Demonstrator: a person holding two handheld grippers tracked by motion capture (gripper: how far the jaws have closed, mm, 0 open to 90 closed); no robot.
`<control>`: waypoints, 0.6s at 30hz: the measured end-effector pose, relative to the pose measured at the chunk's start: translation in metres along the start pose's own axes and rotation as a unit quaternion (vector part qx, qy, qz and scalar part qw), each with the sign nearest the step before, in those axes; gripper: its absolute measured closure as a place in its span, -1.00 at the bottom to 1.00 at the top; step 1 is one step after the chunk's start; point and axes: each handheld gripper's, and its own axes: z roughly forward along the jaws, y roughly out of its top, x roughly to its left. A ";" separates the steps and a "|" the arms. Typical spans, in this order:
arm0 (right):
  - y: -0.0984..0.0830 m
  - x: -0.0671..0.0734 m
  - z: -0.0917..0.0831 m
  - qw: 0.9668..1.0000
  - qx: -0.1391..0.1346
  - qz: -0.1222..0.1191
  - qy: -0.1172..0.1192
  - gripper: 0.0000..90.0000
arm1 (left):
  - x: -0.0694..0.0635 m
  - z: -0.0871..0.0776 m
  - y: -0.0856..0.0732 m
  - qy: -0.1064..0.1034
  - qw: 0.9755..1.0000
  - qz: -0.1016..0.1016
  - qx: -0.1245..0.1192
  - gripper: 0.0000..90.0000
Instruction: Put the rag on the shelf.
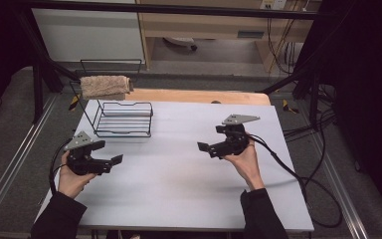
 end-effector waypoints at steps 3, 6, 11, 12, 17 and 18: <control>-0.020 -0.010 -0.009 1.000 -0.001 0.009 -0.005 -0.99 | -0.003 0.003 -0.009 -0.005 1.000 0.004 0.005 -0.82; -0.039 -0.019 -0.019 1.000 0.000 0.019 -0.008 -0.99 | -0.004 0.007 -0.019 -0.011 1.000 -0.003 0.008 -0.81; -0.067 -0.029 -0.037 0.999 0.005 0.026 -0.017 -0.99 | -0.006 0.010 -0.029 -0.009 1.000 0.001 0.020 -0.80; -0.072 -0.031 -0.041 0.999 0.003 0.029 -0.019 -0.99 | -0.006 0.010 -0.030 -0.010 1.000 0.001 0.021 -0.80; -0.095 -0.039 -0.055 0.999 0.007 0.036 -0.021 -0.99 | -0.008 0.014 -0.035 -0.006 0.999 0.006 0.031 -0.79; -0.098 -0.040 -0.057 0.999 0.010 0.036 -0.022 -0.99 | -0.008 0.014 -0.035 -0.006 0.999 0.006 0.031 -0.79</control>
